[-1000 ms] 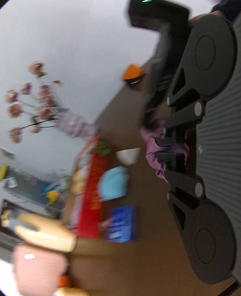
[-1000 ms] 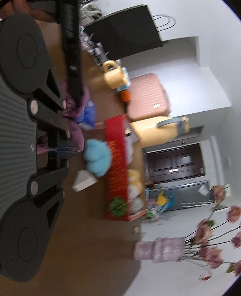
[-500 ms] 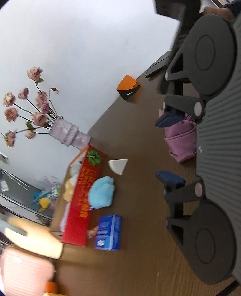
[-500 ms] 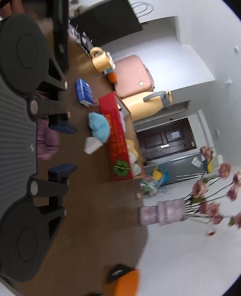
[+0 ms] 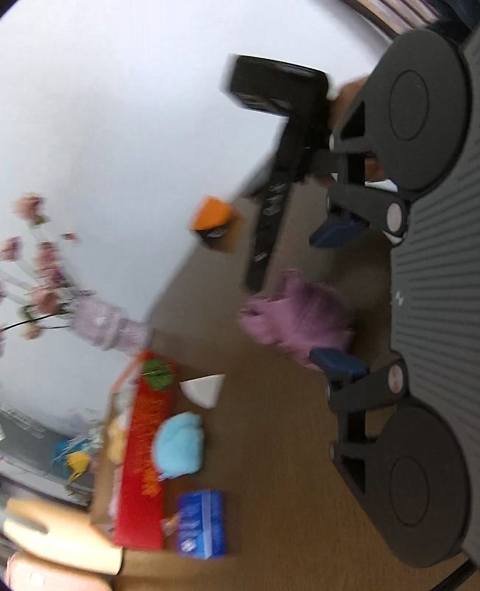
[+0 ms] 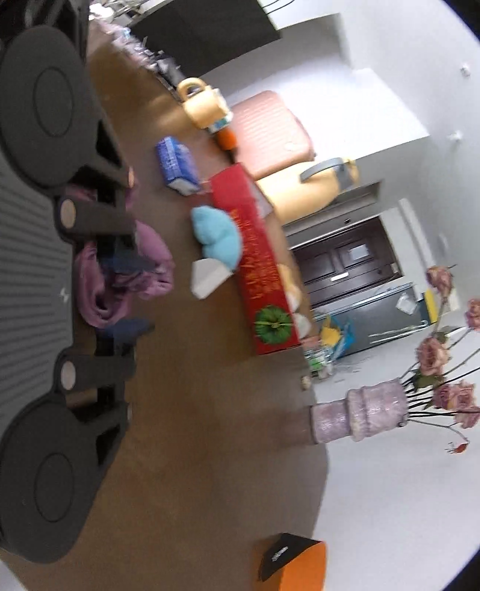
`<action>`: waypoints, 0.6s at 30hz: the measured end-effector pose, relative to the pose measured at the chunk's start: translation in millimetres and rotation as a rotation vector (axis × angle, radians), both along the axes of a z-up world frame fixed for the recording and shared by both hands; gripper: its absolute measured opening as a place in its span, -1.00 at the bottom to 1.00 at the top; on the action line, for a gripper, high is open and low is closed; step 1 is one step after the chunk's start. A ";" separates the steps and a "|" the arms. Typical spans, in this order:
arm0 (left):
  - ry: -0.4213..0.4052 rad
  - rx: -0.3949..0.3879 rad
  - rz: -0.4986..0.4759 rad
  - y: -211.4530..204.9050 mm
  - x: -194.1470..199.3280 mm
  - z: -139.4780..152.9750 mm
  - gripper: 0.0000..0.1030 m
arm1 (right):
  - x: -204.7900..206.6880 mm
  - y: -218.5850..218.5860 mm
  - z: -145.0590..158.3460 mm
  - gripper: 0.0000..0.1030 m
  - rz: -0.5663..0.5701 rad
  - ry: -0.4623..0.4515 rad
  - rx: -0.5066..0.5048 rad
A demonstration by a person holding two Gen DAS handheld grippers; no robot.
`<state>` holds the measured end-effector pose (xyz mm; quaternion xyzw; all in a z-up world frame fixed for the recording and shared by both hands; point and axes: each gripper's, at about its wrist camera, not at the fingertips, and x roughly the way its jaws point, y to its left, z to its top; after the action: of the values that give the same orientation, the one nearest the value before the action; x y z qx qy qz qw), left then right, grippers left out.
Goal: Organize soft objects
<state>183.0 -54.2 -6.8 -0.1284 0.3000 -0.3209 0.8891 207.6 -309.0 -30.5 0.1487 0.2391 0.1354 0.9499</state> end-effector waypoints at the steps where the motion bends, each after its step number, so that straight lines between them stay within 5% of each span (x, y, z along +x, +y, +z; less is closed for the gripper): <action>1: -0.013 -0.013 0.033 6.2 2.3 3.1 0.37 | -1.6 -3.6 3.6 -0.04 -0.015 -0.009 -0.001; 5: 0.048 -0.003 0.113 10.4 26.8 -6.2 0.25 | -13.5 -21.3 12.3 -0.08 0.004 0.034 0.065; 9: 0.117 -0.063 0.077 -0.8 41.2 -14.5 0.23 | -16.4 -18.1 -3.2 -0.10 0.043 0.120 0.158; 11: 0.124 -0.073 0.057 -6.6 44.3 -14.2 0.23 | -11.2 -14.1 -11.8 -0.28 -0.026 0.143 0.146; 12: 0.117 -0.064 0.044 -9.8 44.0 -14.4 0.12 | -8.2 -13.3 -14.5 -0.36 -0.051 0.144 0.142; 13: 0.116 -0.047 0.039 -12.7 43.8 -14.8 -0.42 | -5.6 -12.6 -16.9 -0.59 -0.061 0.140 0.142; 14: 0.135 -0.026 0.035 -14.9 46.6 -17.0 -0.65 | -2.7 -11.3 -18.6 -0.72 -0.061 0.139 0.135; 18: 0.169 -0.084 0.072 -6.4 48.5 -22.3 -0.73 | 1.8 0.5 -19.4 -0.91 -0.049 0.123 0.064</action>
<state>231.6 -60.6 -29.2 -0.2027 0.3554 -0.2889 0.8655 209.4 -308.5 -49.9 0.1927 0.2888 0.1102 0.9313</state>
